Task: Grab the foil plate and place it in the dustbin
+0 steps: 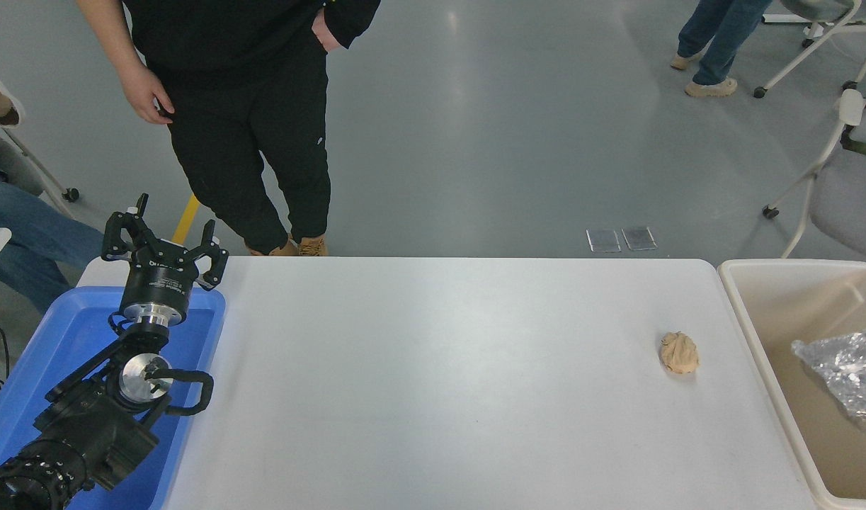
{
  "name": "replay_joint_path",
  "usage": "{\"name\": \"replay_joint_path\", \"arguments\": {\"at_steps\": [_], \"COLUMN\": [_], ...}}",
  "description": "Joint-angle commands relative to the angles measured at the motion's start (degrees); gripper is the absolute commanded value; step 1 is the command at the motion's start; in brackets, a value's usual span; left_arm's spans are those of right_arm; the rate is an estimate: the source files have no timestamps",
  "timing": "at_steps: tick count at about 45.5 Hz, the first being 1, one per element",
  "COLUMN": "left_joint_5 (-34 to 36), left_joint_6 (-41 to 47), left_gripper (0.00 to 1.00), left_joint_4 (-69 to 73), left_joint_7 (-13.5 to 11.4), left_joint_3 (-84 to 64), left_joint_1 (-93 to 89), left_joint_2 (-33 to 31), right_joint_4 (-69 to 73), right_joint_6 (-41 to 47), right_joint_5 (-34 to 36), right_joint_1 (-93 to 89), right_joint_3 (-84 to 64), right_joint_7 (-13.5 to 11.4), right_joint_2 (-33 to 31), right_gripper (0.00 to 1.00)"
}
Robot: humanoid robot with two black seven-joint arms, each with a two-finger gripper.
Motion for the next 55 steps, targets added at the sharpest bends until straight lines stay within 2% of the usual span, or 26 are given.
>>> {"name": "replay_joint_path", "arguments": {"at_steps": [1, 10, 15, 18, 22, 30, 37, 43, 51, 55], "left_joint_5": [0.00, 0.00, 0.00, 0.00, 0.00, 0.00, 0.00, 0.00, 0.00, 0.00], "left_joint_6": [-0.04, -0.04, -0.04, -0.04, -0.04, -0.04, -0.04, -0.04, -0.04, -0.04], "left_gripper": [0.99, 0.99, 0.99, 0.99, 0.99, 0.99, 0.99, 0.99, 0.99, 0.99], "left_joint_4": [-0.01, -0.01, -0.01, -0.01, -0.01, -0.01, -0.01, -0.01, -0.01, -0.01], "left_joint_7": [0.00, 0.00, 0.00, 0.00, 0.00, 0.00, 0.00, 0.00, 0.00, 0.00], "left_joint_3": [0.00, 0.00, -0.09, 0.00, -0.09, -0.09, 0.00, 0.00, 0.00, 0.00], "left_joint_1": [0.00, 0.00, 0.00, 0.00, 0.00, 0.00, 0.00, 0.00, 0.00, 0.00], "left_joint_2": [-0.05, 0.04, 0.04, 0.04, 0.04, 0.04, 0.04, 0.04, 0.04, 0.04], "right_joint_4": [0.13, 0.84, 2.85, 7.66, 12.86, 19.11, 26.49, 36.06, 42.93, 45.56], "right_joint_6": [0.25, 0.96, 1.83, 5.94, 9.82, 17.47, 22.13, 25.91, 36.98, 41.64], "right_joint_5": [-0.70, -2.01, -6.84, -11.49, -13.79, -14.50, -14.41, -14.41, -14.58, -15.55], "right_joint_1": [2.33, 12.16, 20.07, 27.60, 33.61, 41.96, 51.63, 60.94, 70.97, 74.66], "right_joint_3": [-0.07, -1.56, -5.07, -8.23, -9.47, -12.45, -23.08, -30.56, -34.08, -34.70], "right_joint_7": [-0.01, 0.08, 0.08, 0.08, 0.08, -0.36, -0.54, -0.63, -0.80, -1.68], "right_joint_2": [0.53, 0.44, 0.53, 0.53, 0.97, 5.36, 8.96, 9.93, 10.02, 9.93], "right_gripper": [1.00, 1.00, 1.00, 1.00, 1.00, 1.00, 1.00, 1.00, 1.00, 1.00]}}
